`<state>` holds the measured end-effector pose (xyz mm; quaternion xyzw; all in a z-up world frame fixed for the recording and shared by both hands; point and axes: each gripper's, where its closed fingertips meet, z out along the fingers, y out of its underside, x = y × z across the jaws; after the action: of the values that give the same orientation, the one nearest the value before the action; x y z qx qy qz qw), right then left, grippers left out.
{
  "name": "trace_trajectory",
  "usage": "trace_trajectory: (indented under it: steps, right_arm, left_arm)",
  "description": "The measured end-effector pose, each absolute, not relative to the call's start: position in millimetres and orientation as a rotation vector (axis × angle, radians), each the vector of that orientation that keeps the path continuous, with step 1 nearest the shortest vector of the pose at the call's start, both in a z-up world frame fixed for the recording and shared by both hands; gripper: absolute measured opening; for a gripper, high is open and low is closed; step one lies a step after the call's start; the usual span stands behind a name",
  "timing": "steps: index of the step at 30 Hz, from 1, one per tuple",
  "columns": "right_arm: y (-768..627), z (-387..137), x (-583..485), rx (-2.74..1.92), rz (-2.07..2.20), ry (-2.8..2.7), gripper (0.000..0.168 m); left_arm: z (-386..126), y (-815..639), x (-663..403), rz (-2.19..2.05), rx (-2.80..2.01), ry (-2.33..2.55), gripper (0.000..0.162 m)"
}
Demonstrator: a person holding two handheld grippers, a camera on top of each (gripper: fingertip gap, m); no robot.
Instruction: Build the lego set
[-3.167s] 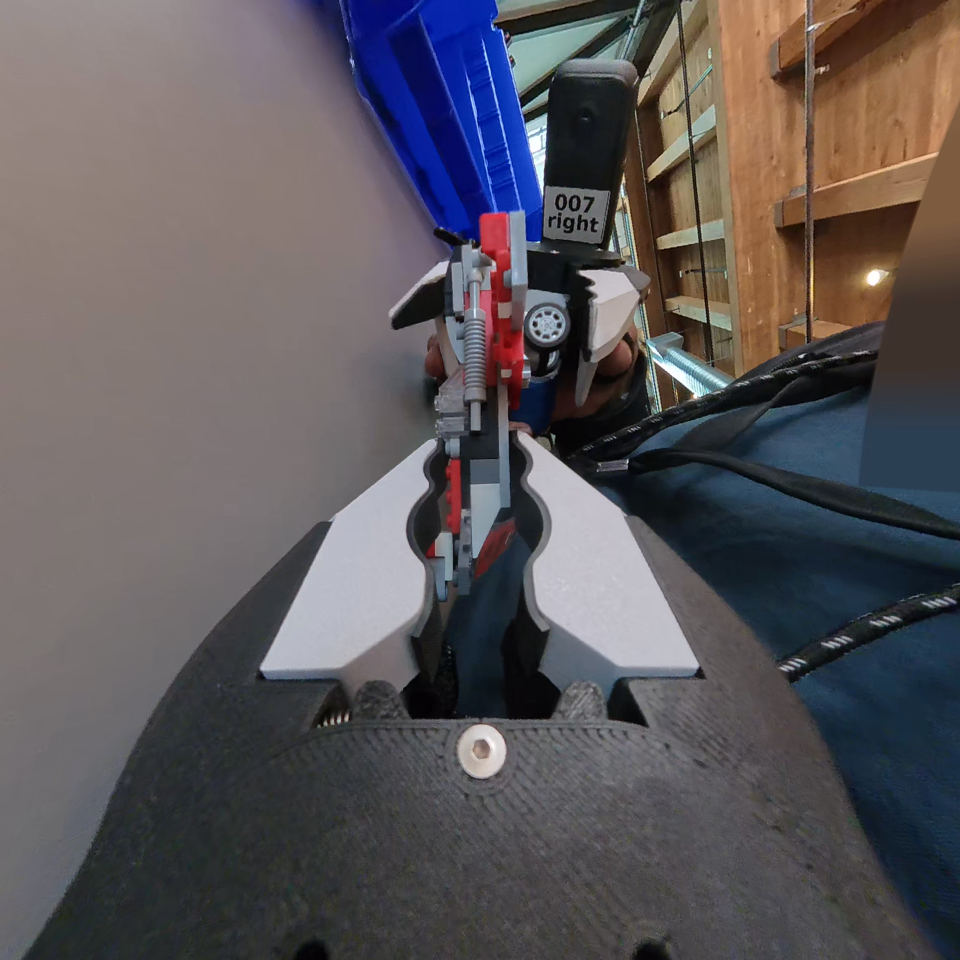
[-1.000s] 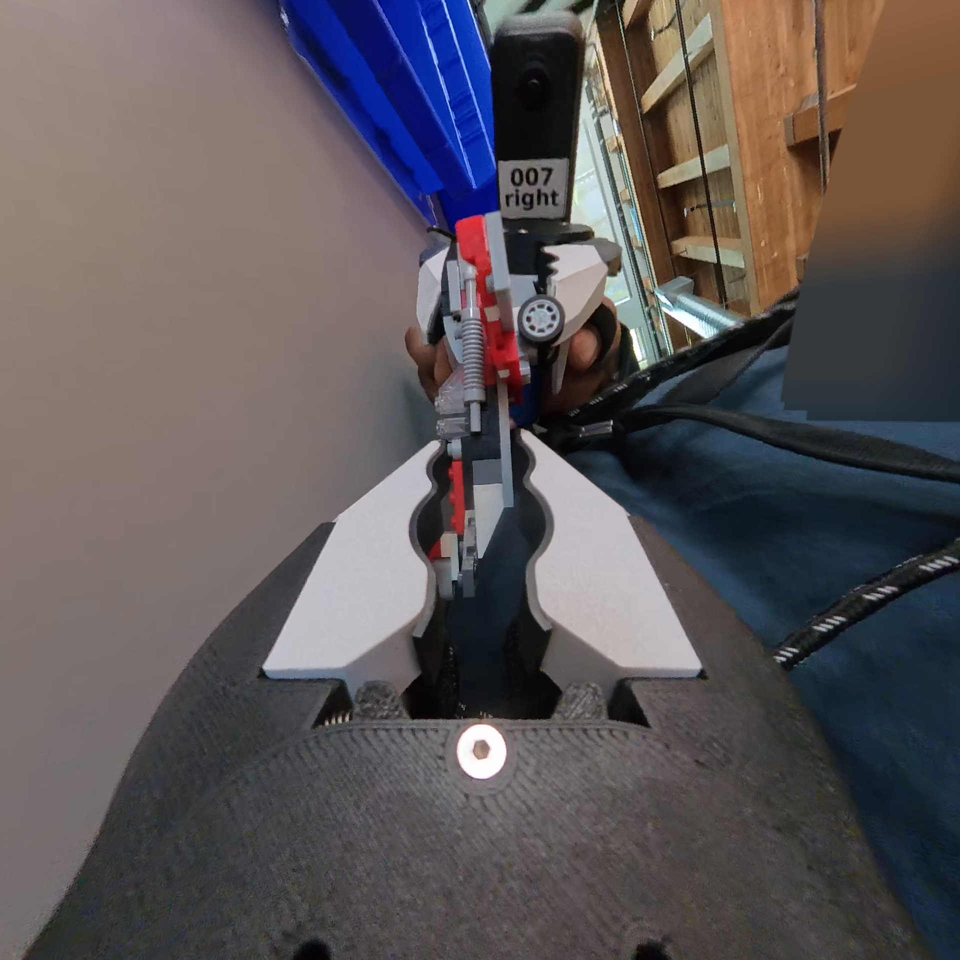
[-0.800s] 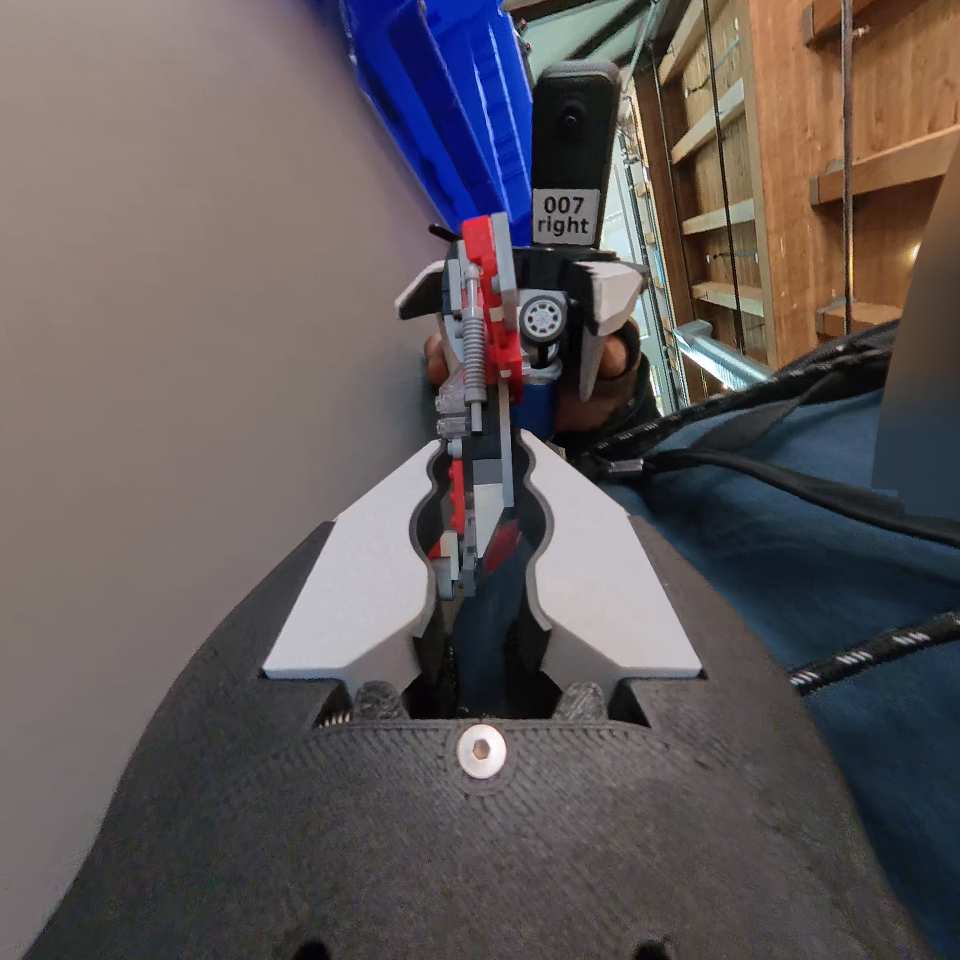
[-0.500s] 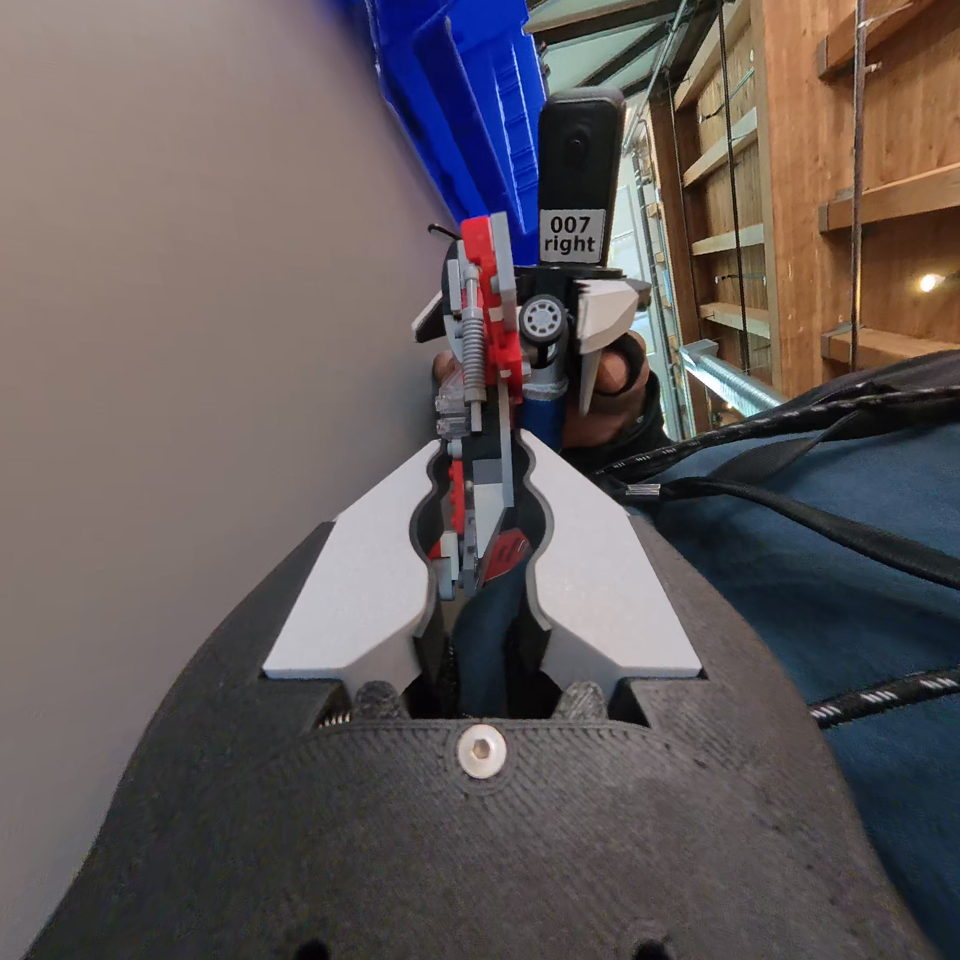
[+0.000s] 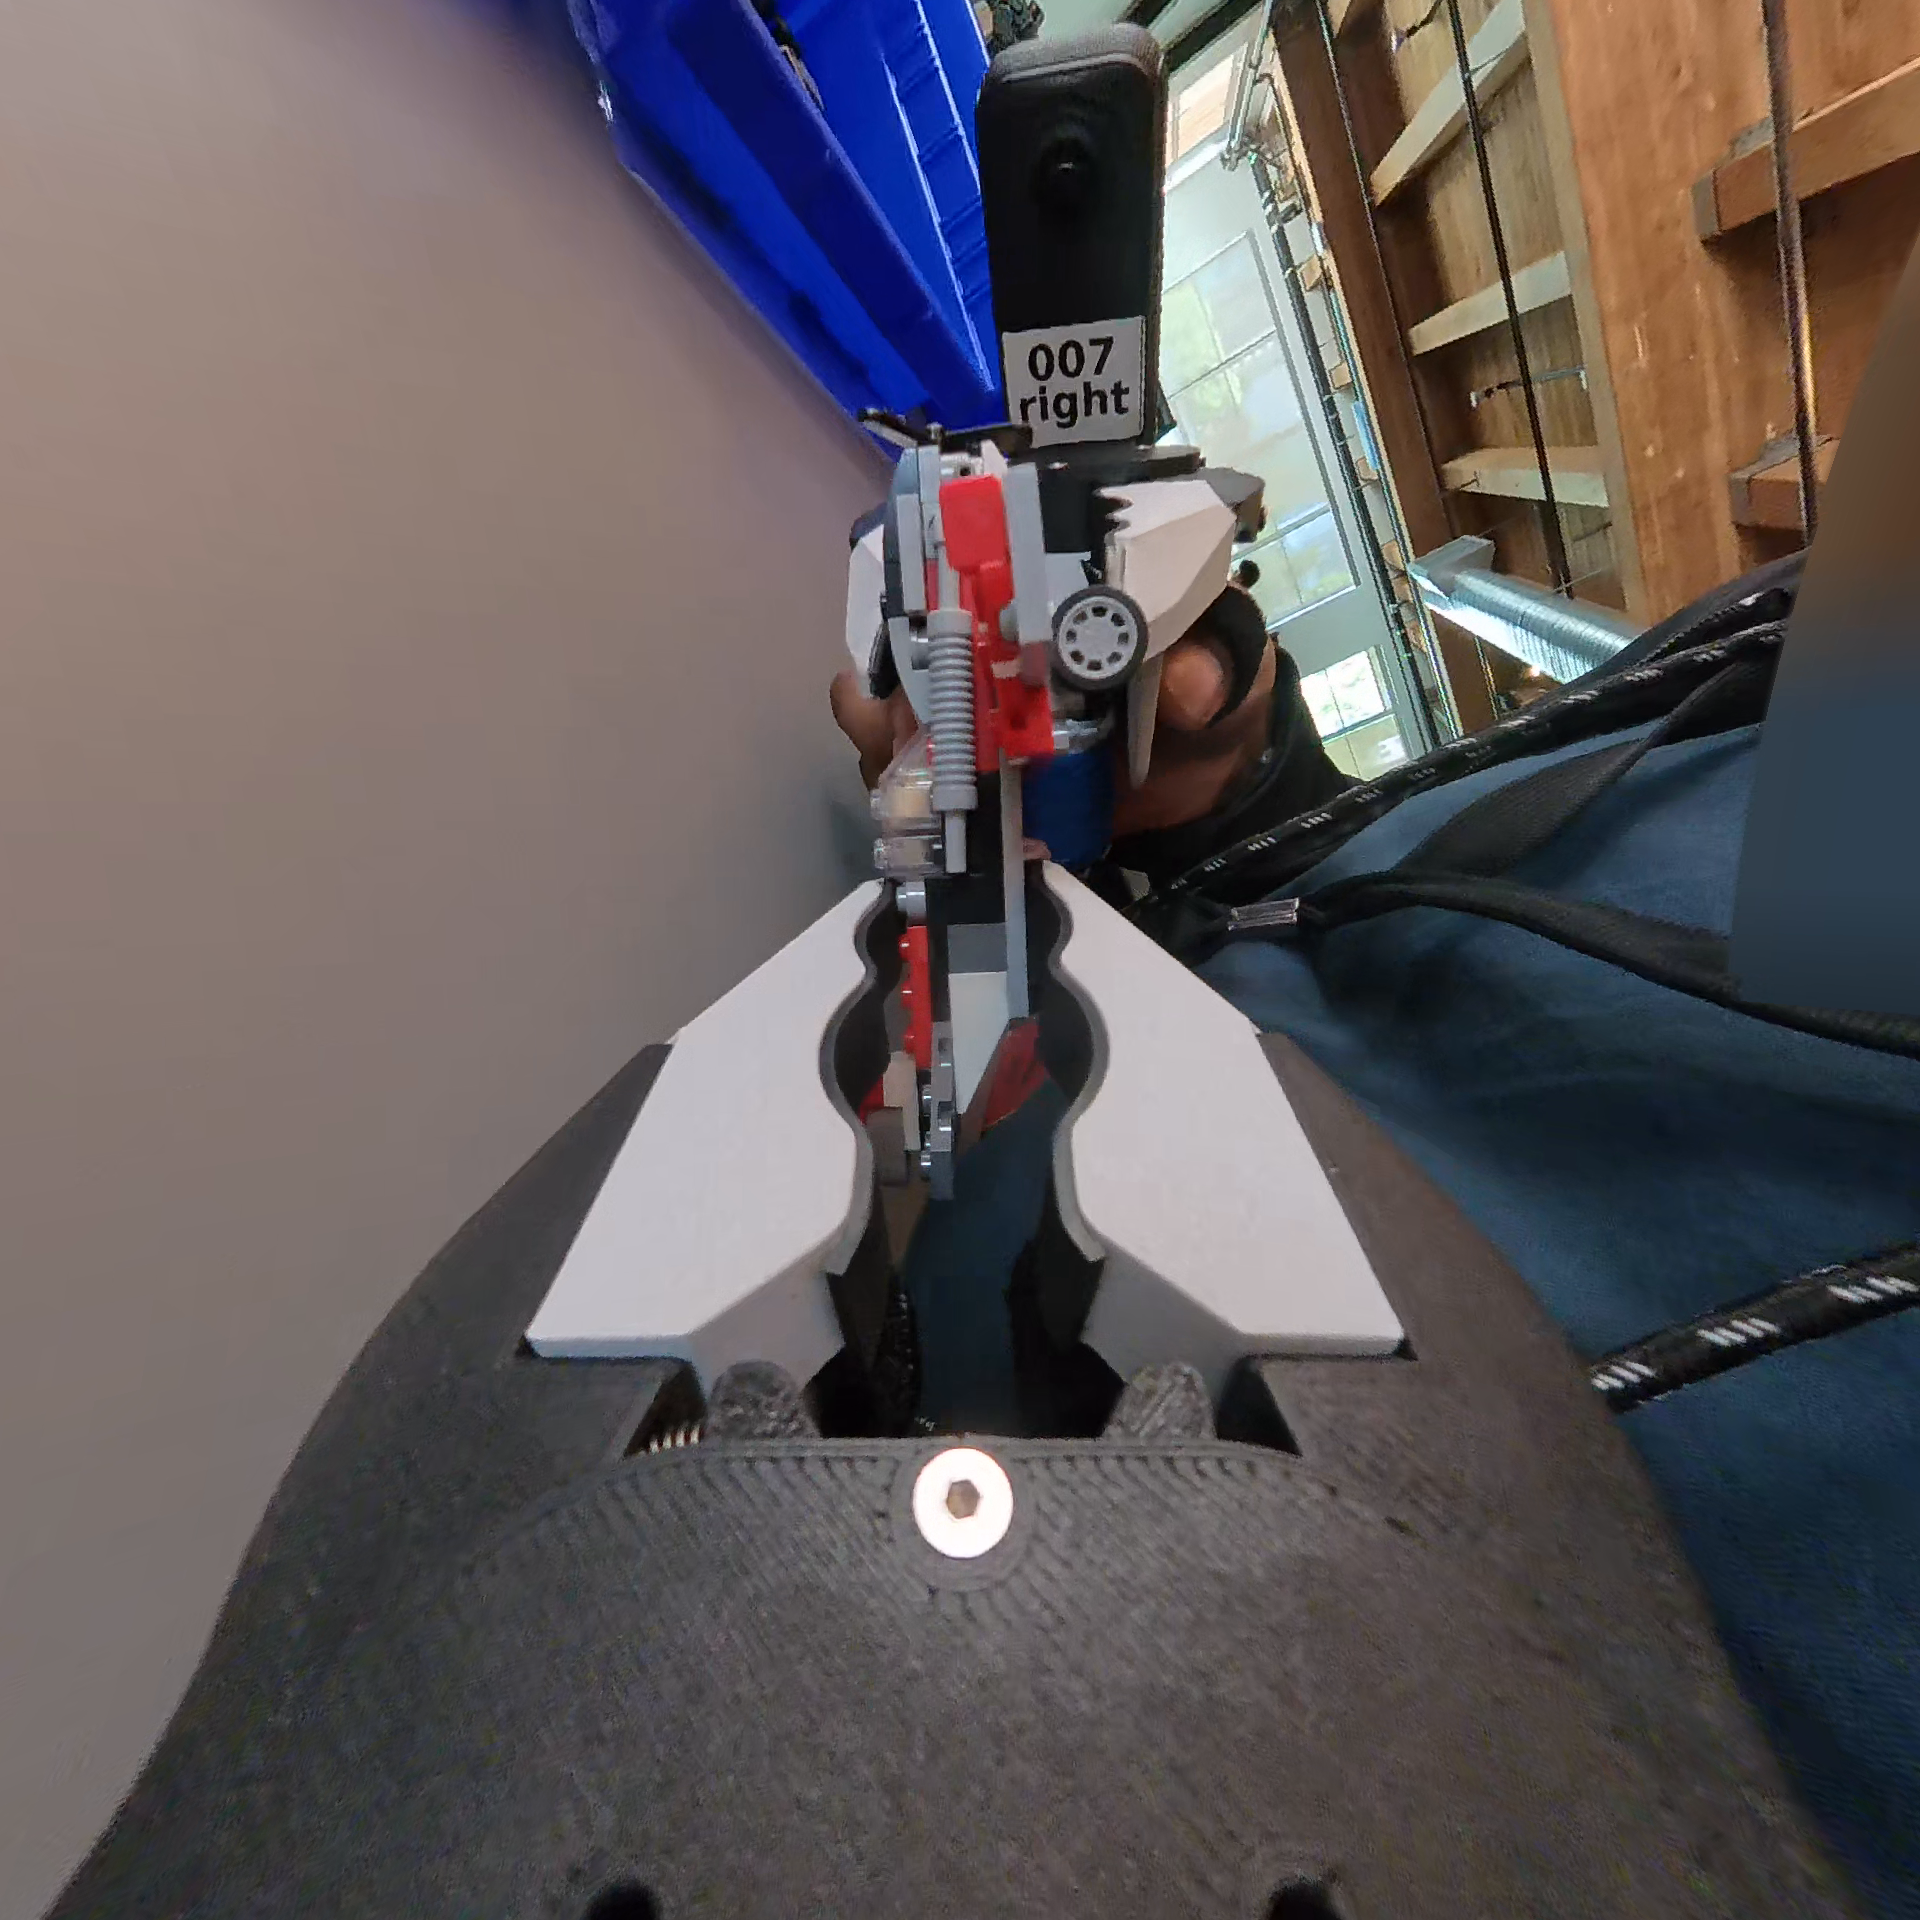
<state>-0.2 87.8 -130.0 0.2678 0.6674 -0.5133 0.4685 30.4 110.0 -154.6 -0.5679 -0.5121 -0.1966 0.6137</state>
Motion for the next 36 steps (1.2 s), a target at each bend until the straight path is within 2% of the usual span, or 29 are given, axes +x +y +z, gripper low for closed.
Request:
trace_trajectory:
  steps: [11,13,17,26,36]
  right_arm:
    - [87.0,-131.7,-8.4,0.686,-1.292,1.623,0.038]
    - [87.1,-133.8,-16.4,0.725,-1.312,1.636,0.056]
    - [86.9,-131.4,-27.8,0.782,-1.361,1.650,0.069]
    - [72.2,-151.4,-32.7,0.948,-1.421,1.783,0.069]
    - [53.2,-129.1,-29.7,0.919,-1.462,1.621,0.058]
  left_arm:
    - [-153.8,108.0,24.4,-0.460,-1.280,-1.209,0.022]
    - [-151.9,105.5,19.7,-0.451,-1.244,-1.226,0.022]
    - [-153.1,98.9,8.3,-0.418,-1.159,-1.283,0.022]
    - [-143.1,69.4,-29.7,-0.437,-0.690,-1.406,0.021]
    - [-121.7,50.4,-39.9,-0.643,-0.184,-1.277,0.021]
